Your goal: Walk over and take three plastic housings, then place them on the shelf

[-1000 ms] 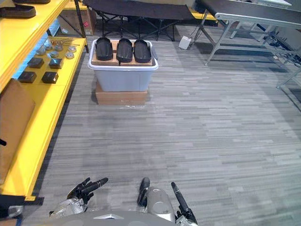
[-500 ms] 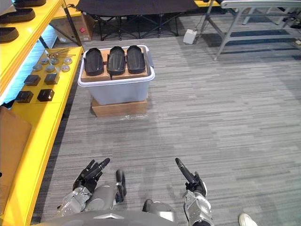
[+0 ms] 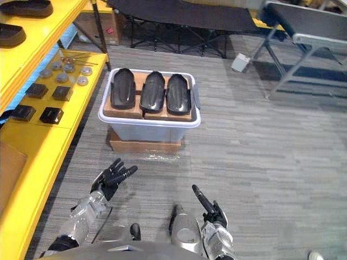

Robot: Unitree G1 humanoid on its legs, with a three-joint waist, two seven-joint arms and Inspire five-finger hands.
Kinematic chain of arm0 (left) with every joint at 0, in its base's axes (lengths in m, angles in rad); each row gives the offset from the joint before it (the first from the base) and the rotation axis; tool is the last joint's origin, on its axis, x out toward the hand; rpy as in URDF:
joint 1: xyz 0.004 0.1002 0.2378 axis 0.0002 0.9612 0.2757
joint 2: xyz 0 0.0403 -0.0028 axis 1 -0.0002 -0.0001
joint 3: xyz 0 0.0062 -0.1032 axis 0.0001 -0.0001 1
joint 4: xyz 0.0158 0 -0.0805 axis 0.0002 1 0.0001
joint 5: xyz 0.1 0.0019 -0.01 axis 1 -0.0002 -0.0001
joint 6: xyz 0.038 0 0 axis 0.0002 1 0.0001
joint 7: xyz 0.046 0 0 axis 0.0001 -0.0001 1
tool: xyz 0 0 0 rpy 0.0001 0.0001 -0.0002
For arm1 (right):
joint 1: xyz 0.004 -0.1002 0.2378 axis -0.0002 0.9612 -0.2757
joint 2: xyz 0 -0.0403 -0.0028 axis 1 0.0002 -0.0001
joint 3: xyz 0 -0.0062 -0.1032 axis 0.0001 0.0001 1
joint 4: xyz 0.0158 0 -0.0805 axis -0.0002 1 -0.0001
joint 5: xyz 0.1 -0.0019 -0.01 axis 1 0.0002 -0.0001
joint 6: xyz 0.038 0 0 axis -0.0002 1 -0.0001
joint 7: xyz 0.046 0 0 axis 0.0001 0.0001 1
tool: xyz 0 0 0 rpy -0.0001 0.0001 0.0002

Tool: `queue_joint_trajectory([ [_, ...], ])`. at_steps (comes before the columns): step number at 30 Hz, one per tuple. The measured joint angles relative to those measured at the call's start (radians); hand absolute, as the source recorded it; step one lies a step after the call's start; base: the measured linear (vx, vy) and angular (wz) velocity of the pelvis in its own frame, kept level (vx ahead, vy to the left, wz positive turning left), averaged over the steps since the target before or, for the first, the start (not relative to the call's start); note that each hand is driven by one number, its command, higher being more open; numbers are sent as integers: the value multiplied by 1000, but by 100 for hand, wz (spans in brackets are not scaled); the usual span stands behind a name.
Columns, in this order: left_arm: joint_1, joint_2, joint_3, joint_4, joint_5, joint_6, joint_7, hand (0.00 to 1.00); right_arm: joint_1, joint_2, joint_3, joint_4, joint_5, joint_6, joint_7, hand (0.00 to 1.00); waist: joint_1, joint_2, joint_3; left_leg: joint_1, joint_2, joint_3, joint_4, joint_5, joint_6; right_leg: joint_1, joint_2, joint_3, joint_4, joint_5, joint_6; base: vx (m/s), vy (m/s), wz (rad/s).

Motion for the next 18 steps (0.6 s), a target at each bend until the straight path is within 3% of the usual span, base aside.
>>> queue_joint_trajectory([
  [1,5,5,-3,0,-4,1,1,100,7,2,0,0,0,-4,0,100,1,-9,-6,8,0,-4,6,-15,-9,1,0,13,-28,33,-2,340,-260,35],
  [3,35,24,-3,-1,-7,3,10,100,35,19,0,-2,-1,-28,2,100,2,-59,-41,22,-5,-22,68,-107,-51,11,1,57,-48,146,-49,400,-370,23],
  [4,42,17,-4,-1,-7,7,23,100,36,16,0,-3,-1,-28,2,100,-2,-48,-41,27,14,-27,92,-131,-64,11,12,55,-25,164,-62,380,-358,14],
  [5,72,-6,-5,-2,-14,15,47,100,45,4,-2,-12,-3,-30,-8,100,0,4,-66,25,74,-24,137,-163,-99,21,64,32,-18,126,-88,312,-248,4],
  [6,82,-16,-4,-4,-22,19,50,100,46,1,0,-26,-4,-30,-17,100,-4,21,-74,2,92,-19,189,-170,-111,29,83,25,-28,116,-94,374,-291,-1],
  [7,93,-41,-4,-5,-63,24,51,100,51,-1,5,-75,-3,-32,-34,100,-3,36,-79,-73,131,-2,342,-155,-130,46,102,17,-51,110,-106,353,-280,2],
  [9,113,-79,0,-17,-143,31,59,100,70,-3,24,-172,-4,-35,-57,100,-3,40,-76,-176,170,10,581,-70,-128,98,116,15,-85,106,-127,380,-273,4],
  [11,150,-89,4,-59,-172,47,60,100,81,-16,41,-247,-5,-53,-78,100,3,29,-70,-238,220,33,723,-95,-115,197,125,13,-139,97,-141,297,-135,-12],
  [12,153,-89,6,-63,-172,48,58,100,78,-19,39,-260,-5,-58,-85,100,5,32,-72,-239,229,44,695,-98,-110,216,123,13,-152,98,-140,204,-62,-12],
  [15,152,-89,-4,-98,-162,50,23,100,71,-25,2,-343,-42,-65,-130,100,-7,31,-72,-222,232,95,312,-73,-109,259,97,-4,-195,104,-122,255,38,12],
  [17,151,-97,-30,-144,-160,66,5,100,78,-54,-13,-407,-41,-61,-134,100,-18,41,-77,-211,184,71,30,90,-115,262,58,-15,-195,90,-80,178,150,21],
  [18,152,-99,-48,-156,-160,74,2,100,79,-74,-7,-427,-40,-58,-131,100,-27,51,-80,-203,175,57,4,179,-142,262,46,-12,-183,71,-50,147,185,12],
])
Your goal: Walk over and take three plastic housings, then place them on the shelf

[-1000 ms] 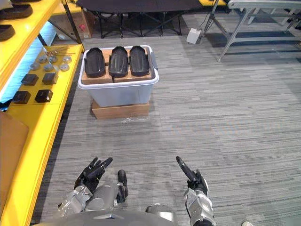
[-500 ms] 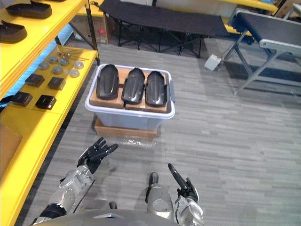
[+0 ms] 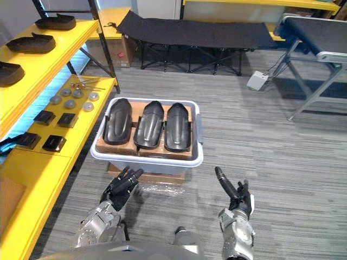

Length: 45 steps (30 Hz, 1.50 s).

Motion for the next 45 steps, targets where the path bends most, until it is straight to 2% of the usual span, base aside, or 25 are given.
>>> queue_joint_trajectory([
  [1,-2,5,-6,-4,2,9,-1,100,-2,0,10,-8,1,7,-1,100,-3,-7,-2,9,-20,5,-5,7,10,3,-17,5,2,3,11,145,224,-1],
  [3,-4,44,-50,-42,15,38,-10,100,-5,-1,36,-55,0,20,-4,100,1,-49,-8,15,-85,29,-30,-25,36,-19,-84,19,12,-12,48,125,239,-12],
  [5,-3,71,-93,-54,51,50,-20,100,-27,-9,52,-70,-1,27,-20,100,4,-66,-3,21,-130,44,-20,-63,61,-31,-136,36,48,-32,77,125,250,-15],
  [6,-1,83,-122,-56,82,72,-29,100,-47,-14,52,-74,-4,33,-36,100,4,-67,-4,30,-151,57,-15,-83,74,-40,-159,42,71,-35,82,85,193,-15],
  [9,7,112,-164,-74,115,104,-30,100,-85,-19,60,-78,-65,44,-75,100,6,-61,-6,27,-160,72,16,-100,89,-49,-171,39,80,-10,77,100,138,-18],
  [13,14,143,-175,-75,112,108,-20,100,-136,-90,79,-77,-169,80,-129,100,9,-58,-7,1,-147,31,33,-101,98,-36,-146,18,26,98,78,116,92,8],
  [16,15,150,-175,-75,105,99,3,100,-169,-158,64,-72,-234,136,-180,100,11,-57,-7,0,-146,-18,30,-95,108,-13,-139,-17,28,130,72,54,58,47],
  [19,27,162,-168,-81,68,92,6,100,-245,-221,57,-52,-238,186,-210,100,28,-57,-7,-17,-151,-45,27,-86,117,-18,-137,-27,26,134,68,-8,34,30],
  [21,45,161,-173,-91,77,80,3,100,-342,-260,58,1,-238,240,-215,100,28,-53,-4,-50,-161,-67,25,-65,117,-27,-138,-47,9,133,67,-80,-6,32],
  [23,47,160,-198,-91,83,79,-2,100,-458,-310,69,92,-236,288,-217,100,43,-44,5,-88,-164,-78,10,-34,114,-53,-138,-57,-10,130,62,-149,-33,21],
  [26,46,152,-223,-93,83,78,-8,100,-565,-361,85,184,-233,315,-217,100,59,-24,30,-120,-162,-89,2,-10,110,-67,-133,-69,-21,121,48,-191,-50,12],
  [27,46,152,-236,-93,82,77,-9,100,-612,-395,101,219,-232,331,-216,100,68,-12,63,-130,-161,-98,7,-4,105,-70,-126,-69,-20,112,36,-211,-47,10],
  [29,40,152,-245,-102,79,75,-14,100,-650,-432,118,248,-232,342,-217,100,71,-11,92,-170,-160,-112,31,-4,97,-86,-126,-71,-16,69,18,-265,-71,23],
  [30,23,154,-244,-116,75,70,-15,100,-698,-464,124,284,-231,348,-218,100,73,-17,140,-208,-161,-119,70,-6,84,-99,-128,-72,-6,27,57,-271,-76,28],
  [33,2,155,-247,-132,73,40,-15,100,-792,-504,129,359,-229,372,-221,100,79,8,212,-254,-131,-137,100,13,73,-148,-99,-72,36,19,55,-269,-71,7],
  [35,-8,156,-249,-131,62,8,-11,100,-841,-517,132,400,-229,387,-221,100,82,12,244,-263,-120,-137,98,25,71,-159,-87,-66,34,29,53,-179,-51,-5],
  [39,-24,158,-252,-121,31,-29,5,100,-916,-570,194,463,-230,390,-218,100,92,17,246,-318,-112,-130,97,35,79,-207,-83,-61,10,68,52,-60,3,-9],
  [42,-66,152,-254,-87,-1,-43,12,100,-993,-625,226,518,-235,402,-215,100,110,41,266,-337,-115,-130,99,45,78,-218,-83,-62,-4,90,56,-4,9,0],
  [45,-76,151,-253,-81,-5,-59,25,100,-1052,-645,287,547,-238,405,-198,100,115,54,273,-358,-113,-133,100,54,87,-236,-81,-65,-3,96,59,3,0,2],
])
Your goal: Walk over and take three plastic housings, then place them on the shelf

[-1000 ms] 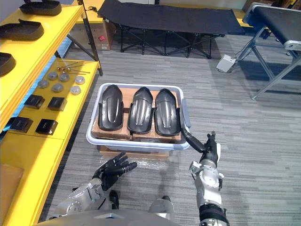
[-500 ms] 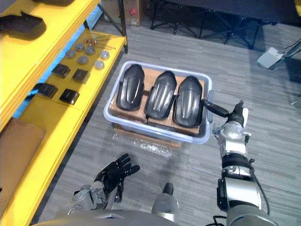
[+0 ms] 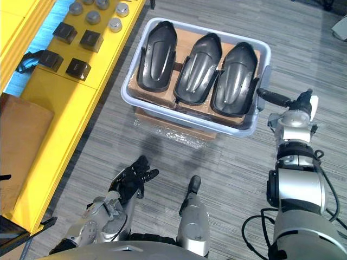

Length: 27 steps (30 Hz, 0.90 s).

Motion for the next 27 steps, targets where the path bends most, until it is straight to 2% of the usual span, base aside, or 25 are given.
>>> queue_joint_trajectory([
  [3,-9,-17,-9,10,0,-19,11,100,-42,-18,52,26,-20,0,14,100,18,10,4,-7,1,0,0,1,1,-8,0,-1,0,3,-1,52,-14,-1],
  [10,-51,-42,-35,34,-41,-36,21,100,-138,-79,157,23,-113,23,53,100,30,45,25,-40,1,-10,12,0,1,-42,0,-10,25,-2,-7,18,-2,3],
  [12,-55,-42,-36,39,-47,-41,22,100,-139,-80,197,23,-119,44,73,100,36,47,26,-40,2,-11,14,-1,-1,-47,-1,-11,38,-12,-10,0,0,0],
  [15,-77,-49,-39,62,-49,-49,26,100,-143,-80,227,25,-140,114,102,100,47,53,27,-52,3,-15,18,-5,-5,-67,-2,-15,62,-26,-12,-7,-3,3],
  [16,-78,-55,-40,63,-54,-60,32,100,-147,-80,227,45,-153,153,112,0,47,59,31,-61,3,-24,18,-3,-5,-76,-3,-24,75,-31,-15,-17,-8,14],
  [20,-85,-63,-56,66,-83,-63,44,100,-158,-80,212,99,-156,219,136,0,49,80,38,-68,0,-33,19,0,-4,-86,-8,-30,91,-39,-17,-6,-3,4],
  [27,-109,-76,-76,91,-87,-81,62,100,-173,-126,197,114,-235,239,149,0,56,100,36,-89,-1,-42,16,9,-7,-120,-12,-36,122,-55,-18,-4,-3,2],
])
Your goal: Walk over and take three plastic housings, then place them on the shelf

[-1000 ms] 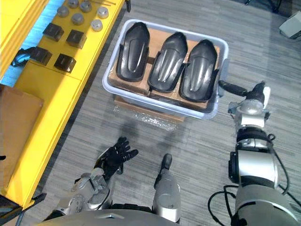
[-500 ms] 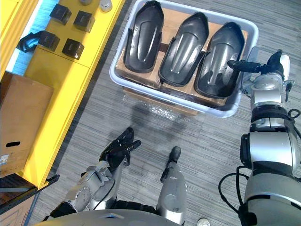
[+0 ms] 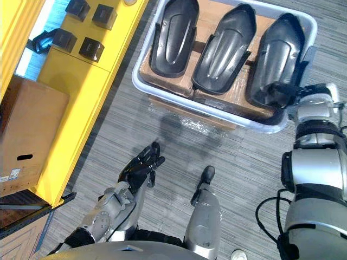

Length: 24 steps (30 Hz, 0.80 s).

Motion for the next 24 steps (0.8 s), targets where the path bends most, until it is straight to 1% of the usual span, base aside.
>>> queue_joint_trajectory([
  [4,-5,-1,-2,1,-1,-2,2,100,1,-14,-3,22,1,-1,-39,0,-1,1,0,-17,1,-5,-5,6,-4,-28,-2,-1,23,-9,-4,-3,-2,1],
  [6,-6,-2,-3,5,-1,-2,3,100,5,-13,-2,25,2,-22,-54,0,-3,4,-3,-17,0,-5,-5,6,-4,-32,-3,-2,30,-15,-4,0,0,0],
  [9,-6,-4,-6,9,-1,-2,4,100,7,-13,20,26,-1,-59,-127,0,-6,7,-4,-17,-3,-14,-6,7,-7,-40,-8,-9,59,-35,-6,17,-25,9],
  [11,-7,-5,-16,7,-1,-5,4,100,12,-13,42,26,-43,-84,-177,0,-5,9,-6,-17,-3,-22,-7,9,-10,-44,-12,-16,79,-48,-9,11,-40,12],
  [12,-7,-5,-18,7,-1,-5,4,100,12,-13,48,24,-51,-91,-187,0,-4,10,-7,-17,-3,-23,-7,9,-10,-44,-12,-17,82,-50,-9,14,-32,9],
  [15,-7,-5,-21,6,-1,-5,2,100,16,-13,81,10,-117,-141,-235,0,-3,12,-8,-17,-7,-26,-6,9,-10,-45,-17,-20,89,-55,-9,8,-9,4],
  [17,-7,-5,-20,5,-1,-5,0,100,23,-13,94,2,-120,-167,-256,0,-3,12,-8,-17,-8,-26,0,9,-10,-42,-17,-20,89,-55,-9,15,-3,1],
  [18,-6,-3,-19,1,-1,-3,0,100,35,-13,105,-13,-136,-194,-275,0,-5,12,-8,-16,-9,-27,3,9,-9,-37,-18,-21,88,-55,-9,30,-5,2],
  [21,2,-1,-14,-8,-1,0,-1,100,57,-15,118,-65,-158,-222,-307,0,-10,11,-8,-14,-8,-30,11,8,-9,-29,-16,-25,87,-55,-9,14,-5,2],
  [24,27,0,13,-31,0,6,-4,100,85,-16,119,-139,-197,-259,-333,0,-12,9,-6,-2,0,-26,29,-6,-11,-7,-9,-26,84,-55,-10,0,-3,-1],
])
